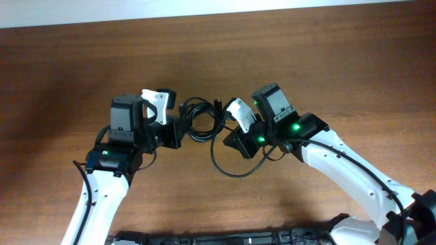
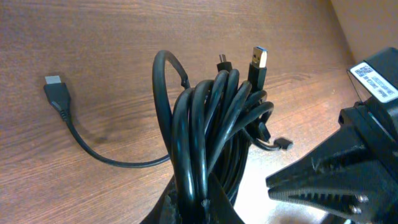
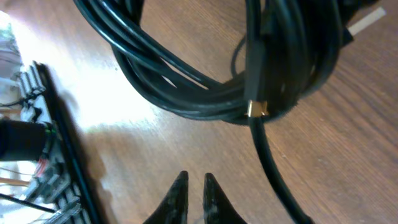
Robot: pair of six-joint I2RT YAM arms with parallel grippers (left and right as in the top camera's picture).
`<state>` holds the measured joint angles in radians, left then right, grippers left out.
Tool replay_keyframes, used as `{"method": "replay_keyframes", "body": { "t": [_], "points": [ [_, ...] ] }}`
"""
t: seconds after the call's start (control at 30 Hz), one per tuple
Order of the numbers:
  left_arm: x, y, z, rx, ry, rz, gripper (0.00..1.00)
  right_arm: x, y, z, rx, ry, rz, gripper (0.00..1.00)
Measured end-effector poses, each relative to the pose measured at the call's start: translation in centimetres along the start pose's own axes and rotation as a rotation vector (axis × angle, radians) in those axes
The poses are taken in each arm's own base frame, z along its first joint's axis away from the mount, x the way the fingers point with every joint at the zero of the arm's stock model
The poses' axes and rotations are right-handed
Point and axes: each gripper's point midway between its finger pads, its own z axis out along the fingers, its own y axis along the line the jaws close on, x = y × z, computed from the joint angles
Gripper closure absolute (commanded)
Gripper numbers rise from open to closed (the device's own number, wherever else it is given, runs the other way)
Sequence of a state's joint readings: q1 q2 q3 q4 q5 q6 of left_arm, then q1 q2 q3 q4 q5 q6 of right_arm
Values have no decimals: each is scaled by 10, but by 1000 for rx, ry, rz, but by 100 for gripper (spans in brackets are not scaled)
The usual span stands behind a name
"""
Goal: Untangle cables
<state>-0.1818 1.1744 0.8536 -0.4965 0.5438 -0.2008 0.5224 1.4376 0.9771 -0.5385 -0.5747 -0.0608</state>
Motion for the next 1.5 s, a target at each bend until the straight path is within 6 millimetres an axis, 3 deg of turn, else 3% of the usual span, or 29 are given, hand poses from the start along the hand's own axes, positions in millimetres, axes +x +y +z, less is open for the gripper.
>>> {"method": "replay_keyframes", "body": {
  "t": [0.2, 0.33, 0.43, 0.53, 0.7, 0.8, 0.83, 0.9, 0.97, 1.03, 1.13, 1.27, 1.4, 1.5],
  "points": [
    [1, -2, 0, 9, 5, -2, 100, 0, -6, 0, 36, 2, -2, 51],
    [1, 2, 0, -9, 1, 3, 100, 1, -9, -1, 54, 3, -4, 49],
    [0, 3, 0, -19, 1, 17, 100, -8, -3, -14, 69, -37, -32, 50],
    [3, 4, 0, -21, 10, 18, 100, -11, -8, -28, 148, -44, -96, 57],
    [2, -6, 0, 37, 9, 29, 100, 8, -27, -20, 216, 47, -95, 64],
    [3, -13, -1, 75, 14, 33, 100, 15, -32, -15, 223, 84, -84, 79],
    [3, -14, -1, 83, 15, 34, 100, 17, -33, -14, 226, 91, -86, 79],
    [3, -16, -1, 96, 18, 34, 100, 19, -35, -12, 227, 102, -85, 96],
    [4, -17, -1, 99, 19, 33, 100, 20, -34, -12, 223, 105, -71, 96],
    [4, -16, -1, 91, 21, 32, 100, 23, -30, -11, 203, 112, -47, 96],
    [3, -7, 0, 40, 14, 33, 100, 22, -5, -11, 69, 96, 13, 96],
    [1, 2, 0, -9, 4, 32, 100, -15, 37, -21, -146, -50, 93, 96],
    [-1, 0, -1, 7, -3, 33, 100, -45, 50, -27, -228, -156, 102, 96],
    [-1, -13, -2, 85, -1, 40, 100, -50, 47, -27, -210, -170, 121, 96]
  ]
}}
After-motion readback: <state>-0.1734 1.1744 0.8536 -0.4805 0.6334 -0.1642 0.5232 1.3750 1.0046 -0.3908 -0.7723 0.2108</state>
